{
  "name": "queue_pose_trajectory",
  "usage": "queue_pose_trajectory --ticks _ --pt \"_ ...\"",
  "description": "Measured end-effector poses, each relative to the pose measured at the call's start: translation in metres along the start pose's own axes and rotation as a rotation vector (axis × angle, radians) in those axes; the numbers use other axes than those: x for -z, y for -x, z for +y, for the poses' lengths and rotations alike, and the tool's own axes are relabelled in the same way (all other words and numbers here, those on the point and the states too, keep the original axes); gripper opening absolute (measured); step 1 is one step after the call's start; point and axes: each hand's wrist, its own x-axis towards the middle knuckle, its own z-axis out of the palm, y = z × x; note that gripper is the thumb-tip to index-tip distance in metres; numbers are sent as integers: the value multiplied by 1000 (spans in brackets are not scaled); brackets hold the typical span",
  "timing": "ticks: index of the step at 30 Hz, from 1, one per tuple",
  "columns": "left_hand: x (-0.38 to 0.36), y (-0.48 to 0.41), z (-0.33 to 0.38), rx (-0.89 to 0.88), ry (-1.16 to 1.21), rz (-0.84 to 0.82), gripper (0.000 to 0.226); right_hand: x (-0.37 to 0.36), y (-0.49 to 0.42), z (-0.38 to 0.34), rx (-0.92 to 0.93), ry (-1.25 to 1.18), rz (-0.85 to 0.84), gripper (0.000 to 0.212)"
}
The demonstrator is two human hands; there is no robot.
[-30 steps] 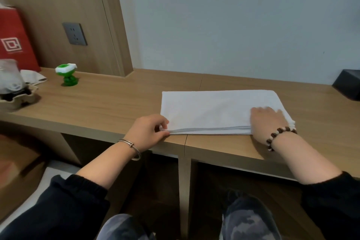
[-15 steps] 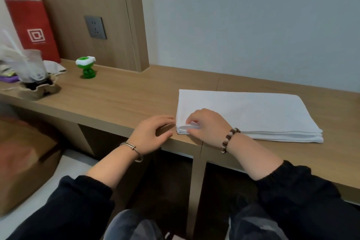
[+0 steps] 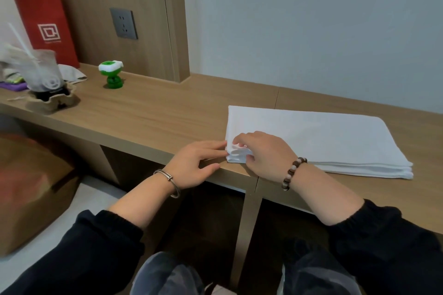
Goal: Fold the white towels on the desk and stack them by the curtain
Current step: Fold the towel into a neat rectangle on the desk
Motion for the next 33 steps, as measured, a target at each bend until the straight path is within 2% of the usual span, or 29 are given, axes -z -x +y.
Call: queue_pose_trajectory --ticks 5,10,16,23,33 --pt "-1 2 -1 -12 -51 -31 44 -6 5 -2 9 39 132 19" --pt "0 0 2 24 -65 -43 40 1 5 -10 5 -37 363 3" --pt "1 2 6 19 -30 -14 47 -6 13 -18 92 42 281 5" --pt "3 7 6 24 98 34 41 -6 12 -21 90 55 276 7" --pt "7 6 8 28 42 -23 45 -9 12 -27 106 78 277 8"
